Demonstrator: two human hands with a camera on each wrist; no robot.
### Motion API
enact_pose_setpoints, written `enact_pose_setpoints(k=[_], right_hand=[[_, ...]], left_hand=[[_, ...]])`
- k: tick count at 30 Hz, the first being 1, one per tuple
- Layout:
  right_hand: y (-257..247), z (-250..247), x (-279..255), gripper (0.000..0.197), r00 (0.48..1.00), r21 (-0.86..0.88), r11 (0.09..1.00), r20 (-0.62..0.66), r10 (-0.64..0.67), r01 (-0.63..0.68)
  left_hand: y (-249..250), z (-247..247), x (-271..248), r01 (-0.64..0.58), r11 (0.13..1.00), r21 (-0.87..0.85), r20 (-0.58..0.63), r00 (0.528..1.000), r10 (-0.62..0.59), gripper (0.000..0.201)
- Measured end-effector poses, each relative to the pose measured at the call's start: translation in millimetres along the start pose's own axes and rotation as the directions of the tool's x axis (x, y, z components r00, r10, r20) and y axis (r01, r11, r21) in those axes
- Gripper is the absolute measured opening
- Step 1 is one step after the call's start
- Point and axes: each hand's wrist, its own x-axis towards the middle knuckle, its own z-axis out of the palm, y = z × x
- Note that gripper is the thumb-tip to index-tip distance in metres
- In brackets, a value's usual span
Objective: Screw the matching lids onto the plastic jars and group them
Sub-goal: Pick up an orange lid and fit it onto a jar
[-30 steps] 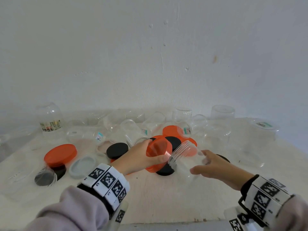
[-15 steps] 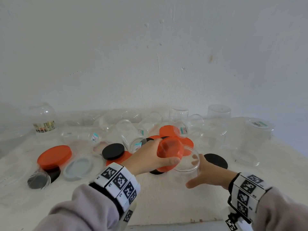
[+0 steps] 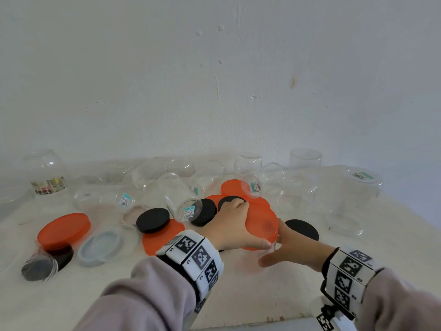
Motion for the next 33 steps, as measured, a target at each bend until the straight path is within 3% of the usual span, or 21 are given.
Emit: enact_pose_setpoints(k=[9, 13, 16, 20, 24, 28, 33], right_hand=[[-2.8, -3.2, -1.5, 0.108, 1.000, -0.035, 0.999, 0.012, 0.028, -0.028], [-14.1, -13.9, -6.6, 0.124, 1.000, -0.101, 0.995, 0.008, 0.004, -0.003], [-32.0, -21.6, -12.9, 0.122, 0.995, -0.188, 0.977, 0.020, -0.094, 0.096], [-60.9, -16.7, -14.5, 0.124, 0.983, -0.490, 0.853, 0.064, -0.172, 0.181], [-82.0, -5.9, -7.7, 0.121, 0.987, -0.716, 0.679, 0.121, -0.106, 0.161], [-95.0, 1.5, -0.7, 0.115, 0.992, -0.811, 0.572, 0.123, -0.035, 0.120], [-103.1, 3.6, 5.6, 0.109, 0.993, -0.842, 0.532, 0.116, 0.016, 0.089]], left_hand=[[-5.8, 6.2, 3.6, 0.000, 0.999, -0.050, 0.046, 0.999, 0.002, 0.115], [-17.3, 9.3, -2.0, 0.064, 0.968, -0.241, 0.108, 0.993, -0.038, 0.131], [-28.8, 12.1, -4.2, 0.143, 0.925, -0.351, 0.138, 0.985, -0.100, 0.137], [-38.6, 22.9, -7.3, 0.164, 0.908, -0.386, 0.149, 0.982, -0.114, 0.133], [-45.0, 30.4, -3.5, 0.170, 0.838, -0.519, 0.136, 0.984, -0.116, 0.131], [-49.6, 35.2, -3.1, 0.124, 0.816, -0.565, 0.130, 0.990, -0.060, 0.114], [-54.4, 41.5, -1.7, 0.076, 0.812, -0.579, 0.087, 0.996, -0.031, 0.104]])
